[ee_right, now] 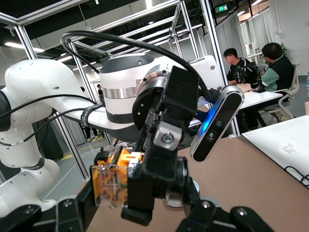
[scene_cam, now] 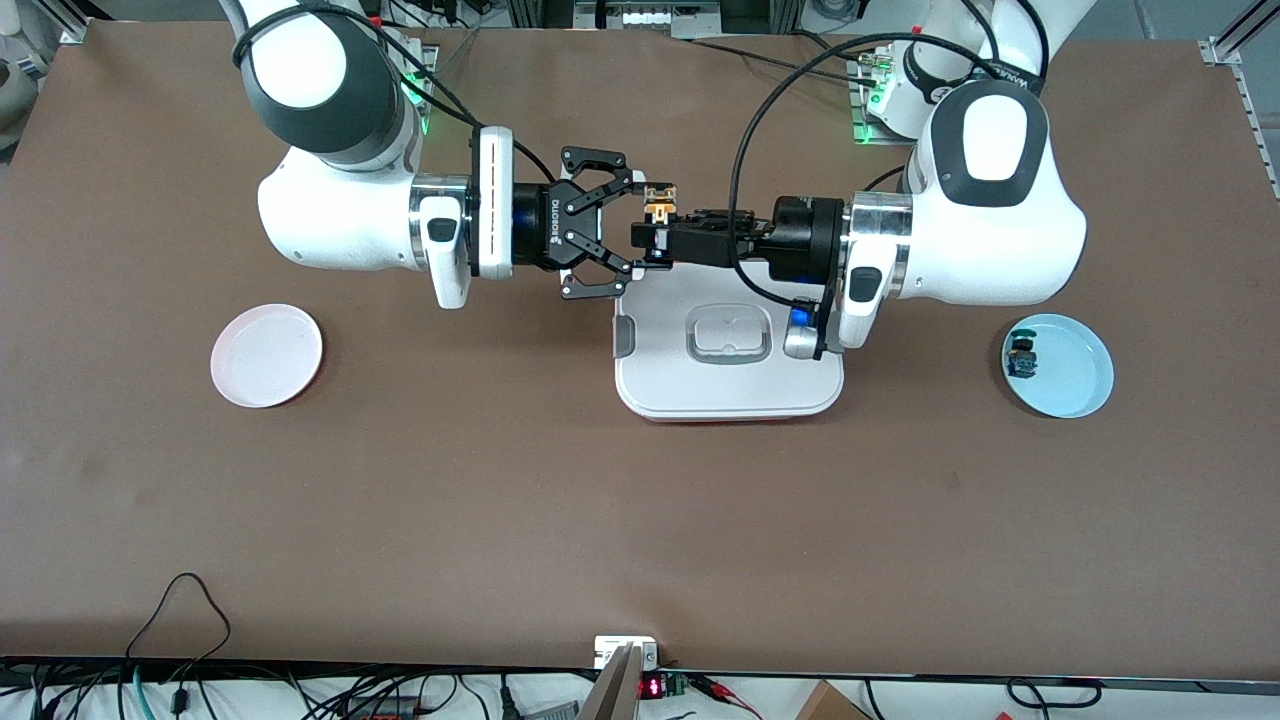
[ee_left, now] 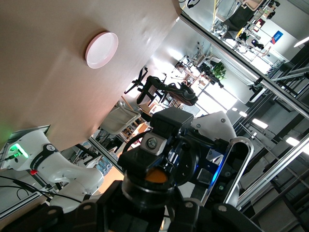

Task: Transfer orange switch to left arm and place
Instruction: 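Grasp the switch with the left gripper and open the right gripper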

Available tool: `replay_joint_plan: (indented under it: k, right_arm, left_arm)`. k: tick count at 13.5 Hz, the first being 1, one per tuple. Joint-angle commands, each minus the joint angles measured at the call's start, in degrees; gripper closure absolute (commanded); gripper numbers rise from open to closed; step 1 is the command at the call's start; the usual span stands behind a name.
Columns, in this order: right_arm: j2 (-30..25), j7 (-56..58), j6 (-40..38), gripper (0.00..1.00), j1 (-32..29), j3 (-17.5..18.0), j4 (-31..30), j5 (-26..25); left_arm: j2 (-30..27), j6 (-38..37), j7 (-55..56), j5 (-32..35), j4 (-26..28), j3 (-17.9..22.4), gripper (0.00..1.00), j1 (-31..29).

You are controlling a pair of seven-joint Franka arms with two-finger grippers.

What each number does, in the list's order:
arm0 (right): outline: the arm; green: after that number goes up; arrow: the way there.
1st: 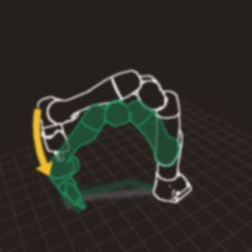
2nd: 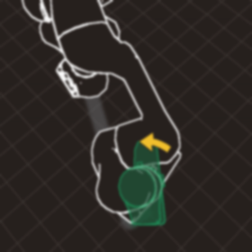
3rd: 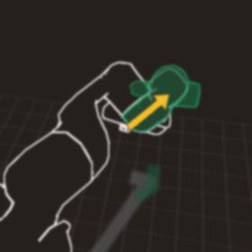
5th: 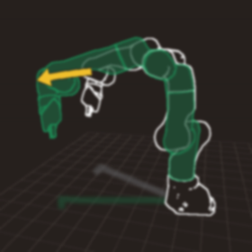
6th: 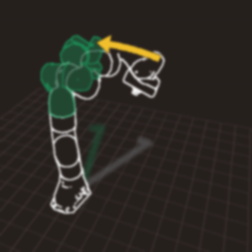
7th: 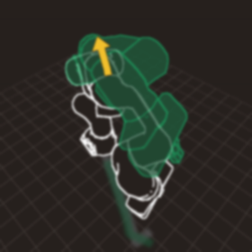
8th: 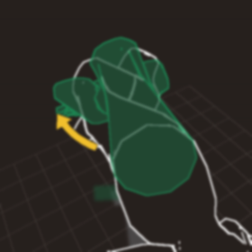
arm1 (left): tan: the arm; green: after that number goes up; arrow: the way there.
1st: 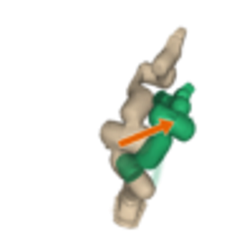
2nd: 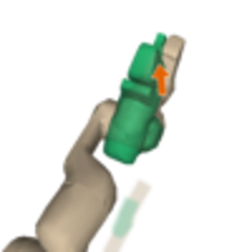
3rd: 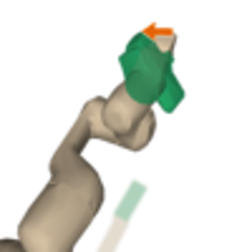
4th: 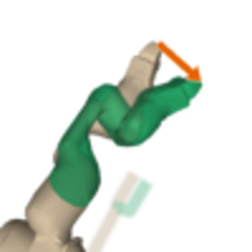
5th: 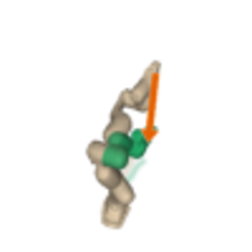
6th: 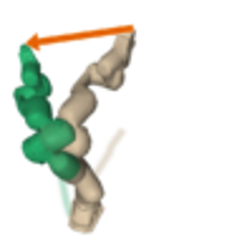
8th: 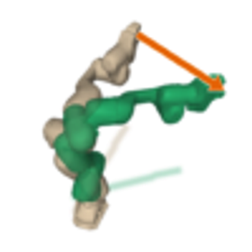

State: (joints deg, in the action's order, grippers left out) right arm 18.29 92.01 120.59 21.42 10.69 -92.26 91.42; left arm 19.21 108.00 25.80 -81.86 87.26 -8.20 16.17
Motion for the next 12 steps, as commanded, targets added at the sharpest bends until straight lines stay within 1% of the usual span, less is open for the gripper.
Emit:
replay_joint_plan:
  k: [1,2,4,5,6,7,8,9,12]
  right_arm:
    - [-0.89,1.69,0.7,0.98,0.37,-0.23,-0.99,1.3]
    - [-0.89,1.69,0.7,0.98,0.37,-0.23,-0.99,1.39]
    - [-0.89,1.51,0.61,0.95,0.37,-0.23,-1.08,1.39]
    - [-0.98,1.25,0.61,0.84,0.46,-0.23,-1.34,1.39]
    - [-1.15,0.64,0.61,0.72,0.46,-0.23,-1.61,1.48]
    - [-1.24,0.54,0.7,0.51,0.46,-0.23,-1.87,1.57]
    - [-1.33,0.46,0.7,0.05,0.46,-0.23,-1.96,1.57]
    - [-1.41,0.37,0.7,0.0,0.46,-0.23,-1.96,1.57]
    - [-1.5,0.28,0.78,0.0,0.46,-0.23,-1.96,1.57]
  left_arm:
    - [-1.37,-0.24,-0.4,-0.23,1.42,0.38,0.93,0.0]
    - [-1.37,-0.33,-0.31,-0.23,1.42,0.38,1.0,-0.17]
    - [-1.37,-0.33,-0.4,-0.23,1.33,0.38,1.0,-0.17]
    - [-1.37,-0.33,-0.4,-0.23,1.33,0.38,1.0,-0.17]
    - [-1.37,-0.33,-0.4,-0.23,1.24,0.38,1.0,-0.26]
    - [-1.37,-0.33,-0.4,-0.23,1.15,0.38,1.0,-0.35]
    - [-1.37,-0.33,-0.31,-0.23,1.15,0.47,1.0,-0.44]
    - [-1.37,-0.33,-0.23,-0.23,1.07,0.47,1.0,-0.53]
    - [-1.46,-0.77,-0.23,-0.23,0.89,0.47,1.0,-0.7]
